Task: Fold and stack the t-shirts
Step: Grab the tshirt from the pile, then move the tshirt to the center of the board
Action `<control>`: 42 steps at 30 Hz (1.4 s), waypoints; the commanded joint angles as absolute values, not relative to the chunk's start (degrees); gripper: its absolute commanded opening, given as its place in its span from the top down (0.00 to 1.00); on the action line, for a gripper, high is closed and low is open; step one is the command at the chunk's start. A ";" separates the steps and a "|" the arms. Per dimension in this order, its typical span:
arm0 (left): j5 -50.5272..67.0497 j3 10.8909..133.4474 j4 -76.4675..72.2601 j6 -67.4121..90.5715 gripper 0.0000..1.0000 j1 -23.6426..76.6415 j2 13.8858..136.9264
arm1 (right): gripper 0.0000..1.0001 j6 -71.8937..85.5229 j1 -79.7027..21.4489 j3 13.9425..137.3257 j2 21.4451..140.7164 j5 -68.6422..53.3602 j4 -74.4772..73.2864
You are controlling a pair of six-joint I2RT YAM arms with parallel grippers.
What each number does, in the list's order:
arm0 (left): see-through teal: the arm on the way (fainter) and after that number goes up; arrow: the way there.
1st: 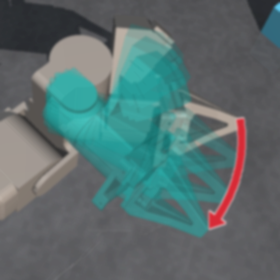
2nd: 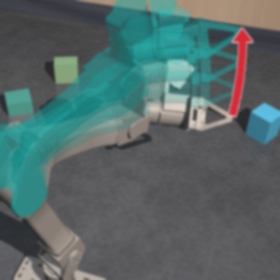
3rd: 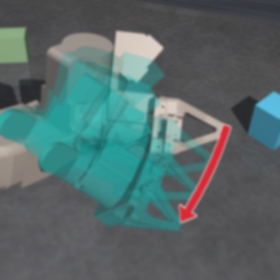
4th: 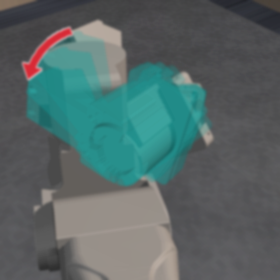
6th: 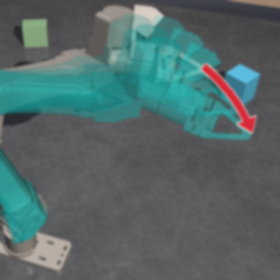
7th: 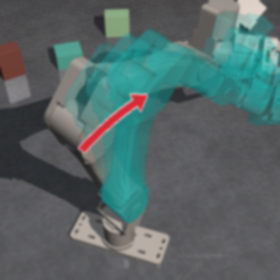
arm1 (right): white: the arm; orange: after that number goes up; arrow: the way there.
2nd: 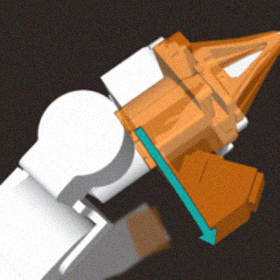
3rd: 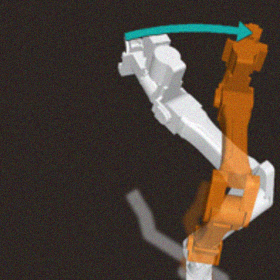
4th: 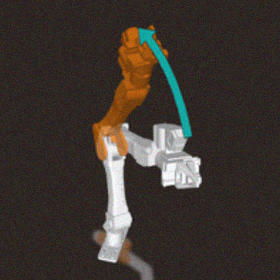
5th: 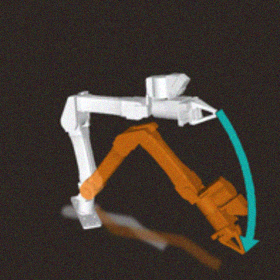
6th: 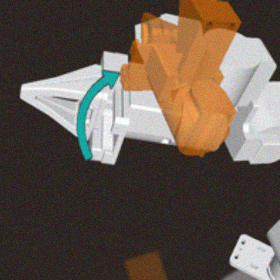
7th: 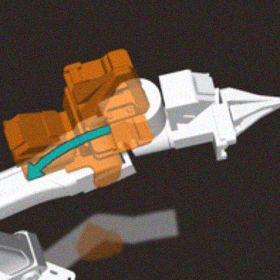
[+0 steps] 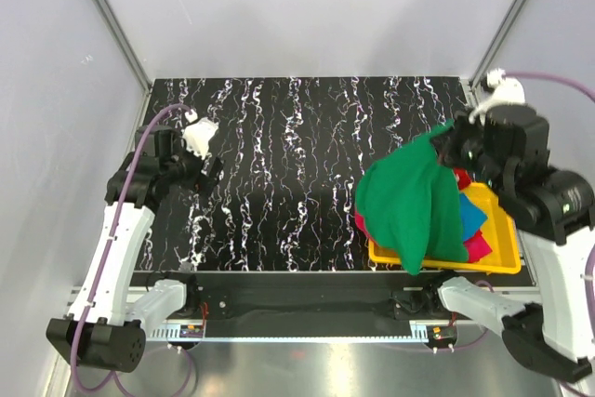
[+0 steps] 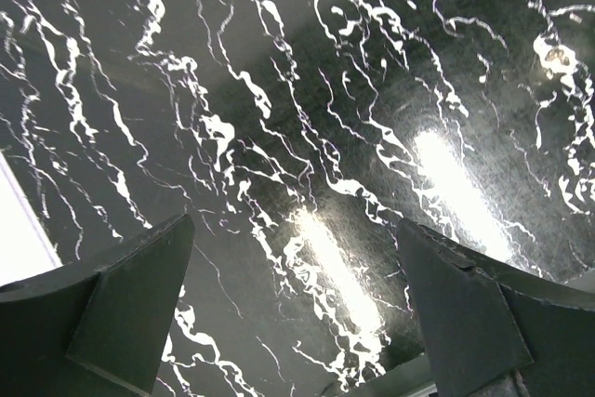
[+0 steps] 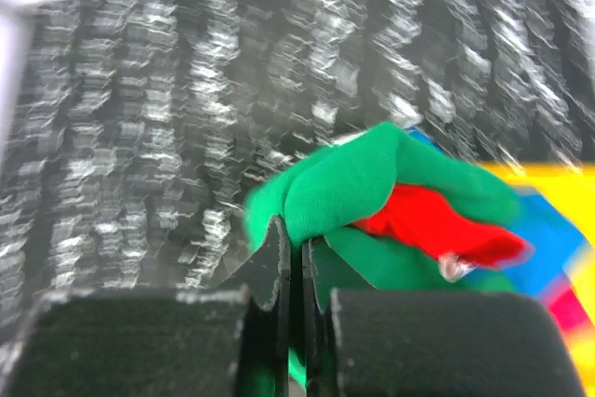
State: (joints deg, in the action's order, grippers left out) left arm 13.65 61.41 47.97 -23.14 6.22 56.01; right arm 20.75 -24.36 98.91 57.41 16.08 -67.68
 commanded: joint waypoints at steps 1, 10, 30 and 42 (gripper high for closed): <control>13.80 65.30 47.02 -22.24 0.01 6.15 55.81 | 1.00 14.51 -24.26 111.68 63.25 0.20 -50.30; 9.77 67.67 46.67 -21.62 0.01 6.15 56.60 | 1.00 23.19 -24.26 133.77 78.22 -32.07 -26.14; 0.79 71.28 44.30 -18.98 0.01 3.34 60.55 | 1.00 36.74 -39.45 101.50 100.88 -24.00 -6.23; 5.54 65.58 42.81 -19.68 0.01 2.72 65.39 | 0.06 22.34 -46.15 109.80 107.42 2.60 -40.24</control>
State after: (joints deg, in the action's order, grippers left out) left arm 4.27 67.79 45.19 -19.27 2.94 63.59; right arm 28.93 -48.53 112.38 114.41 -13.19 -30.72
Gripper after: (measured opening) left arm 0.987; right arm 0.909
